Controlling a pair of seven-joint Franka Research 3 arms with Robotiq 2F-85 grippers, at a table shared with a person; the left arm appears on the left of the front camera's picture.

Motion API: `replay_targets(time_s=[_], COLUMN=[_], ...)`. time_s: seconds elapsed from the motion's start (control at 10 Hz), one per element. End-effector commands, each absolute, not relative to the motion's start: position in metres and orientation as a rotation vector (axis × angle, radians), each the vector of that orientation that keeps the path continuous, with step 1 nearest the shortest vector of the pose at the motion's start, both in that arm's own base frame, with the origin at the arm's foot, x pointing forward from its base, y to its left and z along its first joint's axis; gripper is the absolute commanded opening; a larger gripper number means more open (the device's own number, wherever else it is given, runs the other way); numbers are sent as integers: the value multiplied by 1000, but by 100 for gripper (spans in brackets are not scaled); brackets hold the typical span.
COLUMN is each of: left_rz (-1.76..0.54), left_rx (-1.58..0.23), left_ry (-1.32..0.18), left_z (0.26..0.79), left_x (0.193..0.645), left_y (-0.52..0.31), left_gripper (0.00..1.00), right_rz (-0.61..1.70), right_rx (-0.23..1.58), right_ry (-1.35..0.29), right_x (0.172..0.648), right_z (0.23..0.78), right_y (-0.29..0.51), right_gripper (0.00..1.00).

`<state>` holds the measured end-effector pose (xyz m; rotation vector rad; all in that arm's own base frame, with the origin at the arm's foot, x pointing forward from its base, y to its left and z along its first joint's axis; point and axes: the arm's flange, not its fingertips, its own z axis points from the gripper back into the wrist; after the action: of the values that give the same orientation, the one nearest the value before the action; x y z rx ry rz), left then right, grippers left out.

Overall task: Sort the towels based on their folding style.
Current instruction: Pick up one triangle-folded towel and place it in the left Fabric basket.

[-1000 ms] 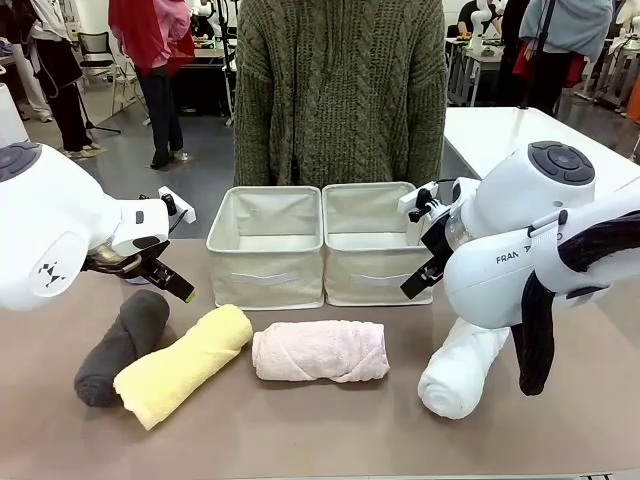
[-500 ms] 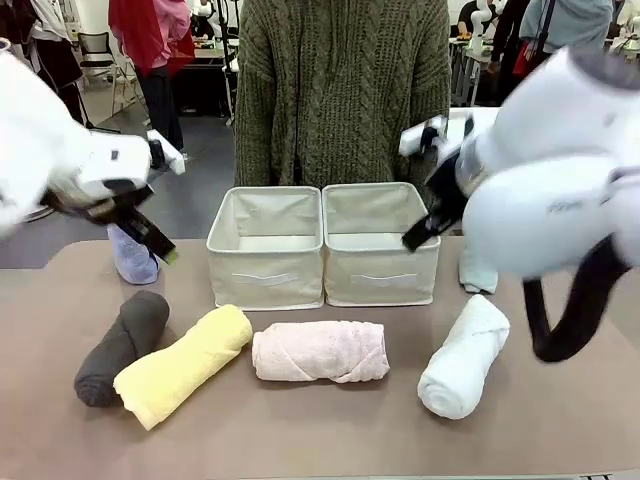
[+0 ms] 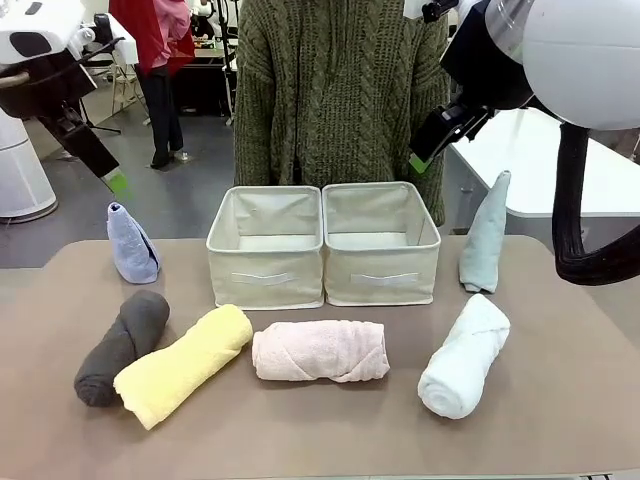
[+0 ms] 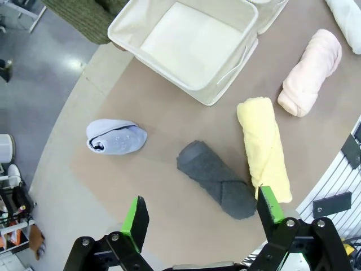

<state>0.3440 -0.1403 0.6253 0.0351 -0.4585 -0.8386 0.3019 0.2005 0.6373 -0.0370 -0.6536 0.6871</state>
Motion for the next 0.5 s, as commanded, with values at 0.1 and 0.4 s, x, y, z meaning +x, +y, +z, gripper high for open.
replay_targets(time_s=[0.1,0.4], left_rz=[-844,-844], left_rx=[33,33], left_ry=[-433,-433], left_z=[606,606], left_x=[348,348], left_y=[-143,-143], left_gripper=[100,100], right_rz=[680,680], right_rx=[-21,-21], right_ry=[-658,-658], right_x=[310,310], right_z=[626,626], right_y=[194,194], right_gripper=[100,100])
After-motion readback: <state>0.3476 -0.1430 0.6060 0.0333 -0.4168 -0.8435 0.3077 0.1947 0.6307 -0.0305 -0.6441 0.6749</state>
